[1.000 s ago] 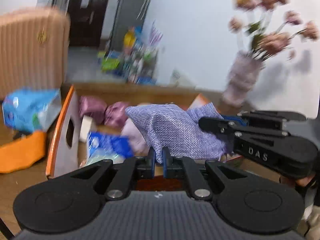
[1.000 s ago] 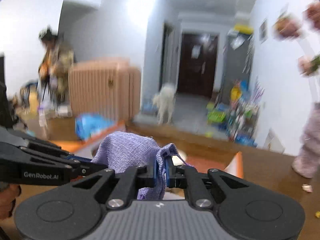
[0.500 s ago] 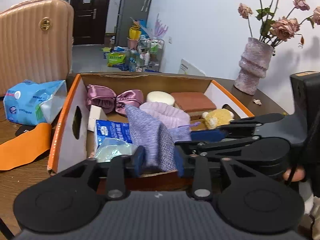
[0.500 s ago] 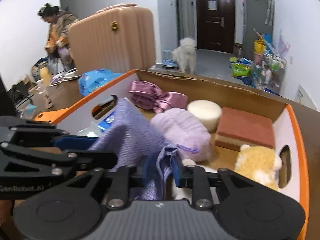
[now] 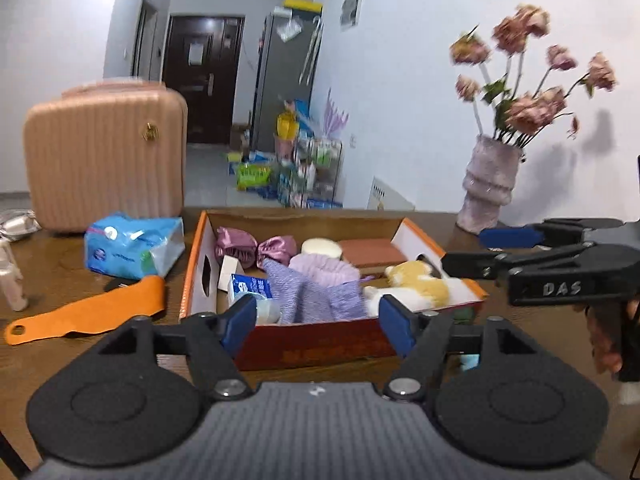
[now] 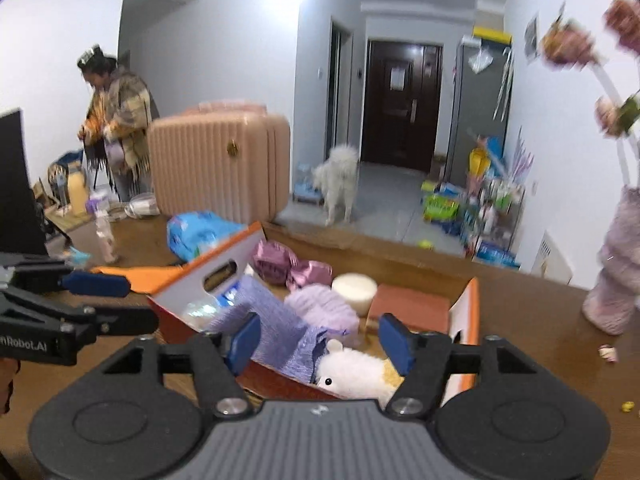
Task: Organize soft objects
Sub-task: 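Withdraw both tools from the box back over the table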
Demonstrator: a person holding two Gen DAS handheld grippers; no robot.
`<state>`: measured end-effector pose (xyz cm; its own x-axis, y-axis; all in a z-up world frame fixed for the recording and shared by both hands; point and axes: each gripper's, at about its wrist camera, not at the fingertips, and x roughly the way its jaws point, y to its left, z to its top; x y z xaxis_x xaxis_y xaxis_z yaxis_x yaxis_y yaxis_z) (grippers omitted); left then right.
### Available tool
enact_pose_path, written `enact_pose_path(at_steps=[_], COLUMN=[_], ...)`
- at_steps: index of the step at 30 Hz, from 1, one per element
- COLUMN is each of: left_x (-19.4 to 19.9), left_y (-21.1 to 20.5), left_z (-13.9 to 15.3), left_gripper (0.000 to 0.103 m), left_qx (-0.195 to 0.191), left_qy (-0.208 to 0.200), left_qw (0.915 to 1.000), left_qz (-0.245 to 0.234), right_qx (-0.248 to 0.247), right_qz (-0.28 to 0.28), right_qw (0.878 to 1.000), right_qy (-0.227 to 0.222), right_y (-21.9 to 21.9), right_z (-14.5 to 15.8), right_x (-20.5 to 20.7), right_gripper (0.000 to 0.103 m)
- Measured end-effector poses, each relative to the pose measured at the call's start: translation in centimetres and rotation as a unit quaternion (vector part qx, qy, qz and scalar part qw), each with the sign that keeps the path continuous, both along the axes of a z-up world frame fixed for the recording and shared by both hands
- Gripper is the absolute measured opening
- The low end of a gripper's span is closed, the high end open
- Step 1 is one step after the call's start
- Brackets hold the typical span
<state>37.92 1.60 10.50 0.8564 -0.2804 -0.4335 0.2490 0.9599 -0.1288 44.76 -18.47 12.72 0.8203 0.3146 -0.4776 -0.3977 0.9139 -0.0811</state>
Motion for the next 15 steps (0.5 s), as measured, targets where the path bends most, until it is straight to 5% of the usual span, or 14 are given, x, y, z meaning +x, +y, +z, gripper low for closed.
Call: enact_pose_path(at_steps=[8,15], left_x=[-8.8,-14.5], left_y=[-0.6,-0.2], left_z=[0.6,-1.6], left_gripper=[0.077,0.080], left_qx=[-0.016,-0.024], left_qy=[-0.022,-0.010], left_qw=[0.9996,0.9991], left_qz=[0.008,0.034], right_qx=[0.020,0.057], right_qz=[-0.011,-0.042], right_qw=[0.998,0.996], right_qy=[-0.056,-0.047], right_y=[-2.5,-4.9], right_z=[2.2,-0.9], right_x=[-10.3,-17.3], right_gripper=[0.081,0.083])
